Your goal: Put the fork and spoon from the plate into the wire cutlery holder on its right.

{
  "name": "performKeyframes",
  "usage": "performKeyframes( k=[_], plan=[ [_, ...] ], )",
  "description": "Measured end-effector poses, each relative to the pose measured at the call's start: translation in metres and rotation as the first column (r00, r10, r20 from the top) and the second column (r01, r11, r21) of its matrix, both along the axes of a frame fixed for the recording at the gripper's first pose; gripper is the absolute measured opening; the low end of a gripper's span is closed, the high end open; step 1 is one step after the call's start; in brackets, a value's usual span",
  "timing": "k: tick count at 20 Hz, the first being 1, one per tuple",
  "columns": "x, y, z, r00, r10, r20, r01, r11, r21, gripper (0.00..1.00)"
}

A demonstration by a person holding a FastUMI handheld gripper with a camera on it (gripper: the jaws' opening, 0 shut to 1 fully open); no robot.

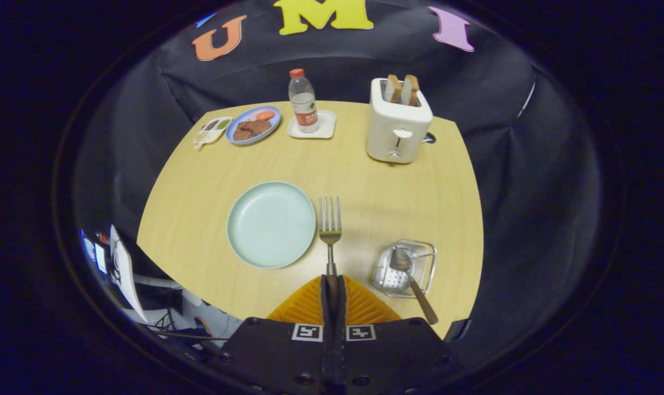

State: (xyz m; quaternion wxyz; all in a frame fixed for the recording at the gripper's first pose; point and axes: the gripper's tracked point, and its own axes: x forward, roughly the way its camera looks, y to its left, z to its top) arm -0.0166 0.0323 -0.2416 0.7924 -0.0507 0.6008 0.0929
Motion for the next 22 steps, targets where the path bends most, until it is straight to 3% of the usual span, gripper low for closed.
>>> performKeyframes(
  k=[4,10,15,22],
  plan=[
    [-0.001,-0.061,0.008,0.995,-0.085,-0.053,0.082,0.996,-0.046,0.0],
    [-0.021,-0.1,-0.006,0.977,-0.124,-0.172,0.11,0.99,-0.088,0.01],
    [-0.021,-0.105,-0.019,0.961,-0.133,-0.243,0.114,0.989,-0.09,0.01],
    [-0.024,-0.095,-0.035,0.925,-0.189,-0.329,0.182,0.982,-0.052,0.01]
  ],
)
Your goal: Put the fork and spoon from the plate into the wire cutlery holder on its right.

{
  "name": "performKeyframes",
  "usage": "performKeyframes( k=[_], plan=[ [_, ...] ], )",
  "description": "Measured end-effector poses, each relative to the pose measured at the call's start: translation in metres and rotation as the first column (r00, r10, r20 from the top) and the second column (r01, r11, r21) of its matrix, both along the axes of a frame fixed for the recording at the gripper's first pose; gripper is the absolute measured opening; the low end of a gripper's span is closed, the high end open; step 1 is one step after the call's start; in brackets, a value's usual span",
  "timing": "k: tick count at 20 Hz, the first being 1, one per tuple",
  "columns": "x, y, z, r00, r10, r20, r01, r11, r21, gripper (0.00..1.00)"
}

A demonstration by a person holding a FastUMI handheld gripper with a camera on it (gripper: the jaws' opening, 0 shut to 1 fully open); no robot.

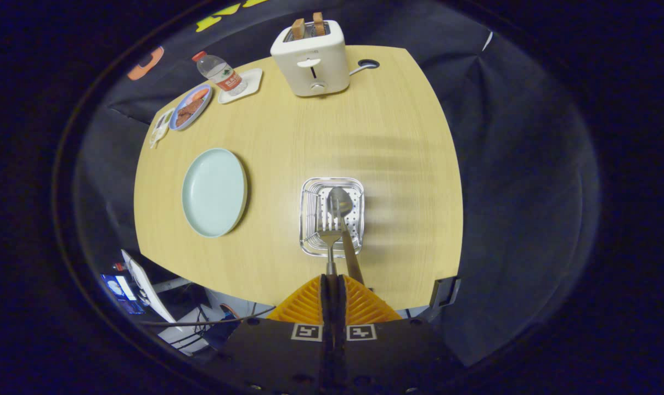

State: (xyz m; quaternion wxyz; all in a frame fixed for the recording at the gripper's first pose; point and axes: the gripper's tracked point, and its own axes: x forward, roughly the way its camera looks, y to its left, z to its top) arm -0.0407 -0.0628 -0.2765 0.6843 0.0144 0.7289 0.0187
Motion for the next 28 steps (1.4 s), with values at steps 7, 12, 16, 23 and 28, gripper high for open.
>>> performKeyframes(
  k=[7,12,16,23,28],
  plan=[
    [0.01,-0.007,-0.013,0.999,-0.044,0.014,0.045,0.999,-0.011,0.08],
    [0.019,-0.007,-0.009,0.996,-0.073,0.059,0.073,0.997,0.003,0.08],
    [0.033,-0.003,0.003,0.985,-0.063,0.16,0.061,0.998,0.02,0.31],
    [0.071,0.032,0.052,0.89,-0.033,0.454,-0.008,0.996,0.088,0.86],
    [0.093,0.054,0.123,0.715,-0.094,0.693,-0.001,0.991,0.136,0.97]
  ],
)
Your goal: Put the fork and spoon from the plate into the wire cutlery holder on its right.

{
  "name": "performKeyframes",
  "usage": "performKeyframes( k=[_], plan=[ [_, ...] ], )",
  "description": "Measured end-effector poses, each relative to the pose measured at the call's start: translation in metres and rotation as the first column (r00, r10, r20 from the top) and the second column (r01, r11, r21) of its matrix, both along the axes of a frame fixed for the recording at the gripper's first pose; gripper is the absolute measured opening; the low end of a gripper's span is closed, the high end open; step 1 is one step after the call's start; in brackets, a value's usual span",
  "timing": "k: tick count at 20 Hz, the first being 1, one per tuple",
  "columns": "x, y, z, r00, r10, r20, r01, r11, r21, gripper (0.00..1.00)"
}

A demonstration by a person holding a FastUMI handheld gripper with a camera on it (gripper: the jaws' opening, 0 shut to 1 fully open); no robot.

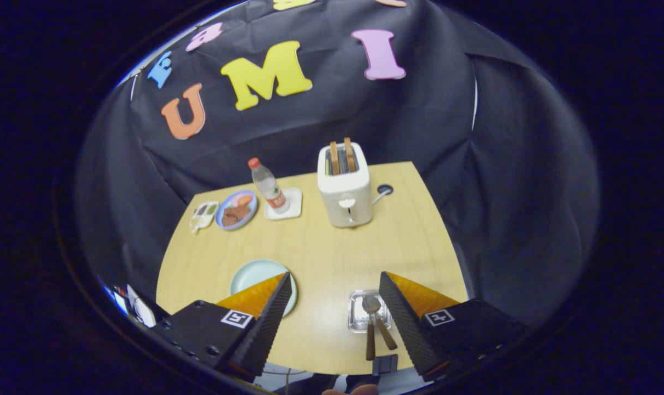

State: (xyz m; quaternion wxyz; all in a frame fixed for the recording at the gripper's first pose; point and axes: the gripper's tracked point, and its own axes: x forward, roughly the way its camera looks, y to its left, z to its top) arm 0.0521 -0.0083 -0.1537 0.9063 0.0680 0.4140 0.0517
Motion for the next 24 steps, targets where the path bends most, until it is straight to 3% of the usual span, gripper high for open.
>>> performKeyframes(
  k=[4,10,13,17,24],
  plan=[
    [0.004,0.013,0.068,0.961,-0.01,0.278,0.008,1.0,0.006,0.97],
    [-0.027,0.036,0.14,0.82,0.026,0.572,0.004,0.999,-0.051,0.96],
    [-0.049,0.043,0.156,0.757,0.013,0.653,0.028,0.998,-0.053,0.96],
    [-0.071,0.053,0.15,0.742,-0.001,0.671,0.039,0.998,-0.042,0.96],
    [-0.07,0.066,0.146,0.754,-0.006,0.657,0.039,0.999,-0.035,0.96]
  ],
)
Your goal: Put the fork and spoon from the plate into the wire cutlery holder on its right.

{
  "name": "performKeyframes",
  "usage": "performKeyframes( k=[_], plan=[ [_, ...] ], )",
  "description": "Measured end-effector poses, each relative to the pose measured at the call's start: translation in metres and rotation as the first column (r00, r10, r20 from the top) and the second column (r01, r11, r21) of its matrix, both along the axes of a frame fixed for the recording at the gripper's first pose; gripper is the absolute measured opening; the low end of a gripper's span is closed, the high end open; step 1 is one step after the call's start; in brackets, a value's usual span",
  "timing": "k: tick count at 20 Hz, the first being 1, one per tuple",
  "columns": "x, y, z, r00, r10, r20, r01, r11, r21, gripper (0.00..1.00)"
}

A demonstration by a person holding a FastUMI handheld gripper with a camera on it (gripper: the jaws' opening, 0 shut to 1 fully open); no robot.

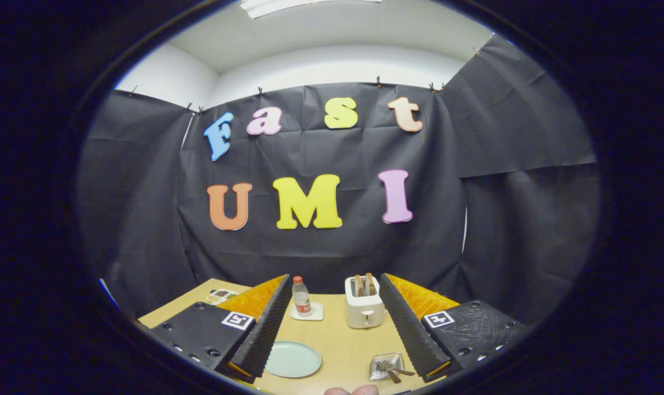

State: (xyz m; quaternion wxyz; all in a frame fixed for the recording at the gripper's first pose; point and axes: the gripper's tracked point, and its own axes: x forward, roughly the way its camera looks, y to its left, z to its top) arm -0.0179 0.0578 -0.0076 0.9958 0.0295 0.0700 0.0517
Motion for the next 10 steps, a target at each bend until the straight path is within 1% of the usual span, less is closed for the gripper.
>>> performKeyframes(
  k=[5,10],
  plan=[
    [0.001,0.01,-0.001,1.0,0.012,-0.014,-0.012,1.0,-0.004,0.96],
    [0.001,0.008,0.009,1.0,0.008,0.008,-0.008,1.0,-0.008,0.96]
  ],
)
